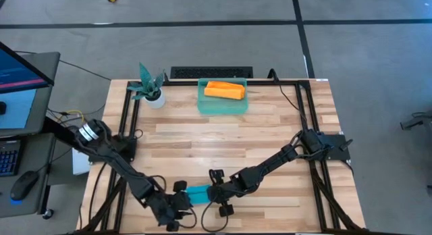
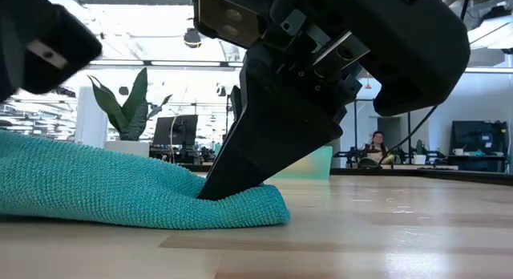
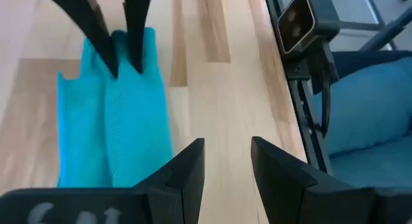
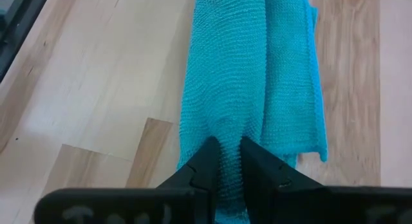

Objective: Roll microfiber towels into tight, uniform cylinder then place into a basket
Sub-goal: Roll the blue microfiber cloth

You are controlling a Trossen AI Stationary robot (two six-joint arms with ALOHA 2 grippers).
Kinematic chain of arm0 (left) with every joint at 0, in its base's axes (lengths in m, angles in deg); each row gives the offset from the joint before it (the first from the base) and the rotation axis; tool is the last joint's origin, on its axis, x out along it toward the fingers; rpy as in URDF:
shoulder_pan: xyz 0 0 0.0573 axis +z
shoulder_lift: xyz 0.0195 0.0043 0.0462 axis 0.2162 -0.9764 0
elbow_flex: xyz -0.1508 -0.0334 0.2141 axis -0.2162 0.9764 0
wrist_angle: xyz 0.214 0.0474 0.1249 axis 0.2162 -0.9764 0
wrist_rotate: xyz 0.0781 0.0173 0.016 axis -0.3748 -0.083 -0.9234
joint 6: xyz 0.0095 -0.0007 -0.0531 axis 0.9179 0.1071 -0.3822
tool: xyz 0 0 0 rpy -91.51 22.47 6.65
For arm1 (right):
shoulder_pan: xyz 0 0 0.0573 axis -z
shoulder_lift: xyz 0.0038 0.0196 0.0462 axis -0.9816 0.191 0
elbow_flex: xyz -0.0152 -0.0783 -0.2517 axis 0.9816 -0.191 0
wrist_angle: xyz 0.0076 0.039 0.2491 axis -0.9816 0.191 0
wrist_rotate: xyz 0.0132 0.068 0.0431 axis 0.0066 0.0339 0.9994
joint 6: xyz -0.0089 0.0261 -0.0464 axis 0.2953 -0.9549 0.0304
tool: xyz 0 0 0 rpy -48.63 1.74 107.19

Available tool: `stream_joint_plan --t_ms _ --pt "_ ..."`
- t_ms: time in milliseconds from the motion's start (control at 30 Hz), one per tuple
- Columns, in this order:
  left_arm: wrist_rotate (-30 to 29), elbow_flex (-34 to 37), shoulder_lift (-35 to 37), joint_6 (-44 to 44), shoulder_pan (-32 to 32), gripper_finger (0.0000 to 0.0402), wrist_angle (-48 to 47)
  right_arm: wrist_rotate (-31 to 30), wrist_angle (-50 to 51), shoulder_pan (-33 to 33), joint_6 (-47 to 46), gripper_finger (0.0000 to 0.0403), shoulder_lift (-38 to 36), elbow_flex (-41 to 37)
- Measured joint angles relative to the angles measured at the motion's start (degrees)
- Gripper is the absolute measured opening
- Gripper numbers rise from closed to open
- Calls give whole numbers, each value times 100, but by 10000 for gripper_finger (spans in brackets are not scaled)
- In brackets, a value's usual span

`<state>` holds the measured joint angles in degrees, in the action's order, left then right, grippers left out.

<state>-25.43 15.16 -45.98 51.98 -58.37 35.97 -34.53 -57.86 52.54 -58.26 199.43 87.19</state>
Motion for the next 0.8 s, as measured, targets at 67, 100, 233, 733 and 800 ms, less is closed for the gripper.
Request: stream_joint_plan --t_ms 67,100,233,733,800 --pt "176 -4 -97 2 104 118 56 7 0 3 0 74 0 0" --pt "184 -3 -123 -2 133 118 -11 7 0 3 2 74 0 0" --pt "200 -9 -126 -119 271 118 -235 11 1 1 0 74 0 0" --pt "179 -9 -125 -639 733 118 -1323 15 -50 -8 -95 74 2 -2" --pt "175 -11 -123 -822 767 118 -1442 11 -73 -5 -318 74 4 -2"
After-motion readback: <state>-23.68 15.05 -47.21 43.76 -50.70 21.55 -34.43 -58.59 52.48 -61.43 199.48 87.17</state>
